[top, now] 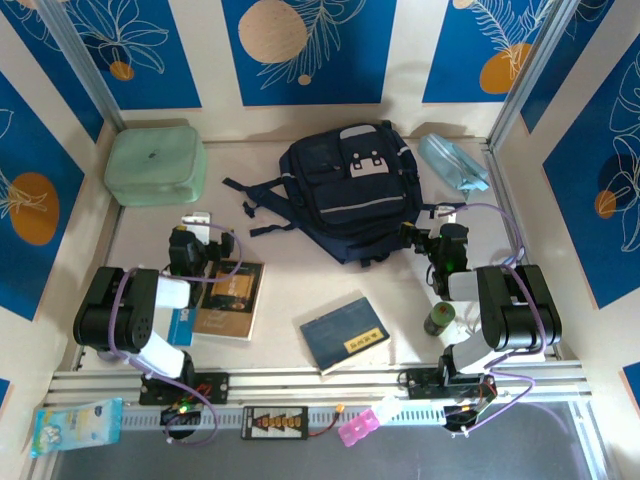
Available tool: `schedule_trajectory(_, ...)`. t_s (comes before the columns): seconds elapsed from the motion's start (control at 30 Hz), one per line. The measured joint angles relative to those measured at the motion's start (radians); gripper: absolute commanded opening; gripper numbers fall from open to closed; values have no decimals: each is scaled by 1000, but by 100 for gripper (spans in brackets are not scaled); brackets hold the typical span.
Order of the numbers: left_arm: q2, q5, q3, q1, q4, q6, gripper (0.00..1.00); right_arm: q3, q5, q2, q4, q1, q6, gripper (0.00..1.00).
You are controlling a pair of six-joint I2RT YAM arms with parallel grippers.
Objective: Pack books, pencil case, and school supplies into a backpack
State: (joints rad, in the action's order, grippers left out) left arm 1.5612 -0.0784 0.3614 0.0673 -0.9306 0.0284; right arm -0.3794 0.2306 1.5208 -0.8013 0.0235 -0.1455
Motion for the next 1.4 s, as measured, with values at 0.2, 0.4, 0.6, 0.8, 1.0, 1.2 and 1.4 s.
schedule_trajectory(0.2,0,0,0,0,0,0,100,0,-3,0,0,-4,0,99)
schedule_trajectory(0.4,-10,-8,-14,0,-24,-2,100,0,-6,-26,13,-3,1,99)
schedule_trajectory(0.6,-196,-83,-37,0,76,-22,100,-50,43,-243,227,31,-10,99)
schedule_trajectory(0.8,-415,-185,161,0,508,-204,100,-403,17,-330,690,77,-158,99)
schedule_trajectory(1.0,-432,-47,344,1,809,-393,100,-643,-82,-177,1019,131,-295,99)
schedule_trajectory(1.2,-361,207,370,27,904,-568,100,-746,-179,42,1170,131,-367,100)
schedule_trajectory(1.4,-305,324,369,125,919,-678,100,-947,-216,252,1241,121,-402,95)
